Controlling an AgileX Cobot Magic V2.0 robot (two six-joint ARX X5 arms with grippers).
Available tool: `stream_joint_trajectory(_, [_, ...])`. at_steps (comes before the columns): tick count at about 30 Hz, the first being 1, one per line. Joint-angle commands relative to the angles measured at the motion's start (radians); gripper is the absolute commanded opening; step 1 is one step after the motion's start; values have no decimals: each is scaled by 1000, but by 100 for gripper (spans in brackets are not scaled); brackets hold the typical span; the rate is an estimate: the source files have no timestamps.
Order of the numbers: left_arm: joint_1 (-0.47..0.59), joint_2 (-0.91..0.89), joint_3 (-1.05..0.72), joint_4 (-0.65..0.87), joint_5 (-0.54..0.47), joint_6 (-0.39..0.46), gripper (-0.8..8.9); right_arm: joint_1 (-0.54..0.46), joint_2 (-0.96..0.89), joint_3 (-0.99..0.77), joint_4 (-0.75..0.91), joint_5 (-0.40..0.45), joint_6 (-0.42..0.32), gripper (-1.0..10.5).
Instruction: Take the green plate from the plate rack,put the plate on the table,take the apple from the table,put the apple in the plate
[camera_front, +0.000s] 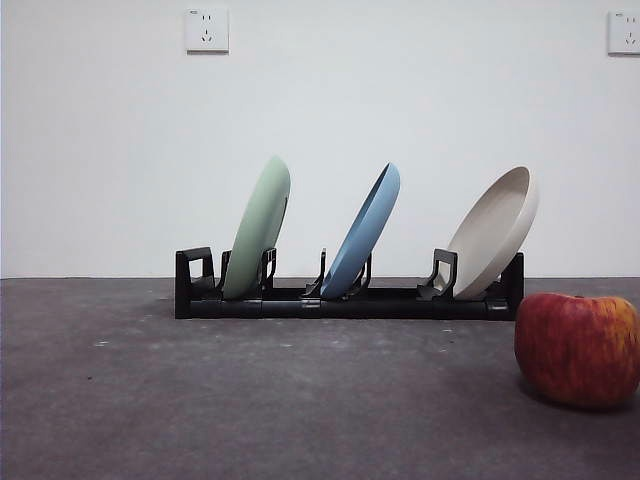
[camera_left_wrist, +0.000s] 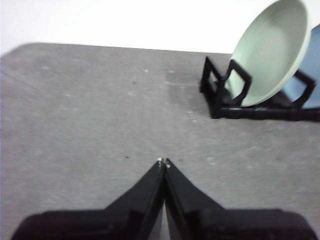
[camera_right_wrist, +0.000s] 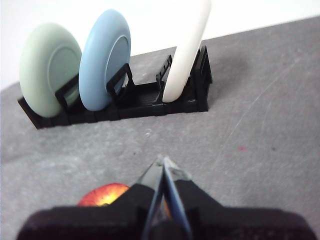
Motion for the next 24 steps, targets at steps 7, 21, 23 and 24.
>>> stream_joint_trajectory(7, [2, 9, 93, -23, 131, -149, -7, 2, 16, 95, -3, -2, 140, -12])
stream_joint_trajectory(21, [2, 211, 381, -205, 420, -115, -7, 14, 319, 484, -288, -264, 38, -12])
stream_joint_trajectory(23, [2, 249, 428, -248, 475, -80, -7, 23, 378, 549, -372, -296, -23, -12])
stream_joint_trajectory(24, [2, 264, 450, -269, 496, -63, -7, 29, 403, 576, -410, -309, -51, -12])
